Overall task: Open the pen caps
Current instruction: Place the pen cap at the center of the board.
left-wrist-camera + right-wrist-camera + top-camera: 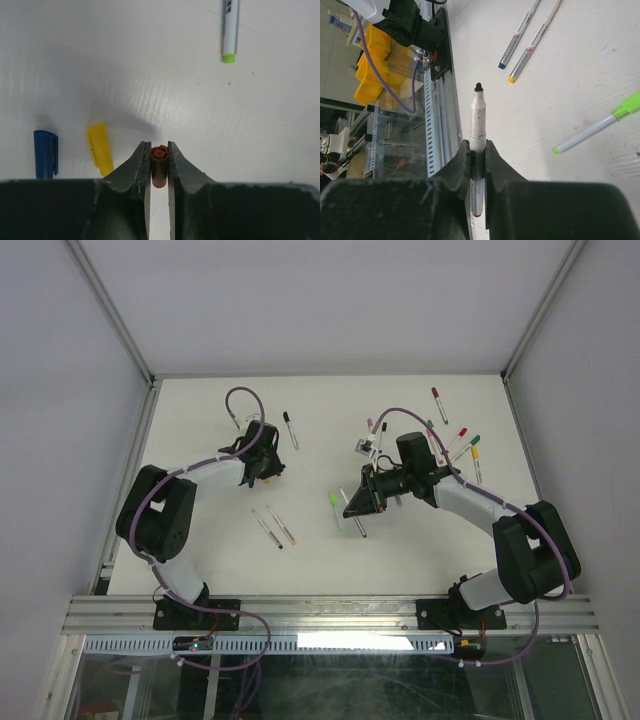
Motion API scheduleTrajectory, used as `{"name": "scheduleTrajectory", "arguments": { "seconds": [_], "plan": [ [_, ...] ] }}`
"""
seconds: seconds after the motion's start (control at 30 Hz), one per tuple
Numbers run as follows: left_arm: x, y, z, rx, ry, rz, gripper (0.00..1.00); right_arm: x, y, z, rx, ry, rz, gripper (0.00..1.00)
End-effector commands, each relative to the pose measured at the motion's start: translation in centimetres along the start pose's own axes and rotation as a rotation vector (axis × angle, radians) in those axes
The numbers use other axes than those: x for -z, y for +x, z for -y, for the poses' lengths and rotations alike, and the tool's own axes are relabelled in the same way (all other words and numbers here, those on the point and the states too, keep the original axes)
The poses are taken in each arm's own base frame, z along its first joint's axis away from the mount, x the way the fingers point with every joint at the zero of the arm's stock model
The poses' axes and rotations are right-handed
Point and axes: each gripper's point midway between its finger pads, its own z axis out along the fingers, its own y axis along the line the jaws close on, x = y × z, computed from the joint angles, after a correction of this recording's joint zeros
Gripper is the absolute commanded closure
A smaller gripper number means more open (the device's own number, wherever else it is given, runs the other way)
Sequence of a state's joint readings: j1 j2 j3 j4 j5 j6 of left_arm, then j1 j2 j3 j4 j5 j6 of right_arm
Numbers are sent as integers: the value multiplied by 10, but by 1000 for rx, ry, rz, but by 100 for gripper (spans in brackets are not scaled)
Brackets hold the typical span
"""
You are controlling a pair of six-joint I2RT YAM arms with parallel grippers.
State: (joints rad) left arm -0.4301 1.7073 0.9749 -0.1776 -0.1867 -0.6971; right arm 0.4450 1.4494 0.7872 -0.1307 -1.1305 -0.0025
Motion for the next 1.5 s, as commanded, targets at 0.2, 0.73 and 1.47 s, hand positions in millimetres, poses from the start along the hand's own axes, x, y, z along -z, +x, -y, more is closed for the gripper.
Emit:
{"name": "scheduleTrajectory", "arguments": {
  "seconds": [0.2,0.73,1.47],
  "plan": [
    [-9,-9,-8,-13,-100,-15,85,0,-17,-3,72,-2,20,100],
    [-10,-6,-7,-12,-92,-36,71,0,-17,-4,72,-3,20,100],
    [101,-36,15,-64,179,153,64,-17,-17,16,79,130,-18,100]
  ]
}}
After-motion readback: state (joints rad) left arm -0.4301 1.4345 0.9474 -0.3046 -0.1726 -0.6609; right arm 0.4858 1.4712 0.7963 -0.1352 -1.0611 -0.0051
